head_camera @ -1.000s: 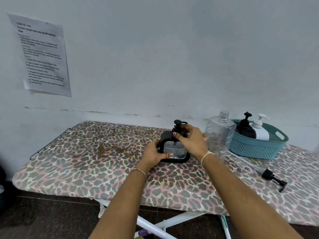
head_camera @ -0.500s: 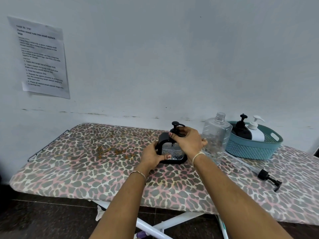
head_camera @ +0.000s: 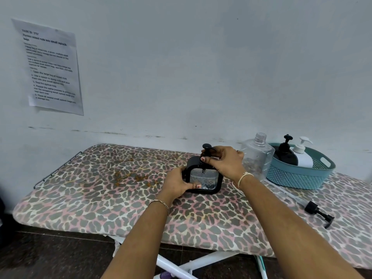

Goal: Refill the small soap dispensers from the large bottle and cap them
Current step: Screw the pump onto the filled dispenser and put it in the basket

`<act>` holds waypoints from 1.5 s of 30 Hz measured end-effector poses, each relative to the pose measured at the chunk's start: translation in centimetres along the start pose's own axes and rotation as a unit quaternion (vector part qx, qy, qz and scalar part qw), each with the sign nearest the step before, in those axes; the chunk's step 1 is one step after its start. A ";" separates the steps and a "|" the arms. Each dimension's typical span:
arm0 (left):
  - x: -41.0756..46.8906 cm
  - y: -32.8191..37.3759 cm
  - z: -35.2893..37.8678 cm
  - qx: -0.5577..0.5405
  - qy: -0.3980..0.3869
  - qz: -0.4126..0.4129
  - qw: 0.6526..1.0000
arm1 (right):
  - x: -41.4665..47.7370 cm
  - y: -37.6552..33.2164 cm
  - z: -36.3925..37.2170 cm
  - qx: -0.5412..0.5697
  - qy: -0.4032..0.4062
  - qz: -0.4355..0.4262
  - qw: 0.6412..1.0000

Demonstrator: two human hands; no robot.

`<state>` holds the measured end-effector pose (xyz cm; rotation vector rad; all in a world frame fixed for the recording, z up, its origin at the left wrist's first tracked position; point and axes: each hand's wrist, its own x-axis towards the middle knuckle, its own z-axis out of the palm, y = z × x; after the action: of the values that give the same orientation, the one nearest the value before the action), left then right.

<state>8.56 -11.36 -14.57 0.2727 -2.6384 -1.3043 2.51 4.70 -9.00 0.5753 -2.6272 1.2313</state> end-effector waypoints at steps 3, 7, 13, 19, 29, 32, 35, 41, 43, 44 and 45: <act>0.0 0.1 -0.1 0.022 0.010 0.002 1.000 | -0.3 -0.8 0.0 -0.071 0.033 -0.017 0.997; -0.1 0.0 0.1 0.031 0.021 0.000 0.999 | -0.8 -1.2 0.2 -0.120 0.067 -0.035 0.990; -0.2 0.1 0.3 0.029 0.034 0.000 0.999 | -1.2 -1.6 0.5 -0.176 0.088 -0.041 0.980; -0.6 0.1 0.6 0.005 0.047 0.001 0.999 | -1.8 -2.1 0.8 -0.211 0.094 -0.032 0.972; -0.9 0.1 0.8 0.009 0.056 -0.005 0.998 | -2.8 -2.9 1.5 -0.240 0.113 -0.015 0.964; -1.0 0.2 0.8 0.013 0.058 -0.007 0.998 | -2.9 -3.1 1.7 -0.236 0.116 -0.009 0.965; -1.0 0.3 0.8 0.018 0.059 -0.009 0.998 | -3.2 -3.3 1.9 -0.237 0.121 -0.004 0.964; -1.4 0.3 0.7 0.026 0.058 -0.010 0.998 | -3.4 -3.6 2.1 -0.247 0.128 0.005 0.960; -1.4 0.4 0.7 0.028 0.059 -0.013 0.998 | -3.4 -3.7 2.1 -0.253 0.127 0.007 0.959; -1.4 0.4 0.7 0.028 0.060 -0.015 0.998 | -3.3 -3.7 2.0 -0.258 0.127 0.009 0.958; -1.4 0.4 0.7 0.026 0.060 -0.015 0.998 | -3.3 -3.7 2.0 -0.265 0.125 0.009 0.956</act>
<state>9.68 -10.18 -14.78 0.3880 -2.5798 -1.1900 7.03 1.89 -8.72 0.2745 -2.5800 0.5114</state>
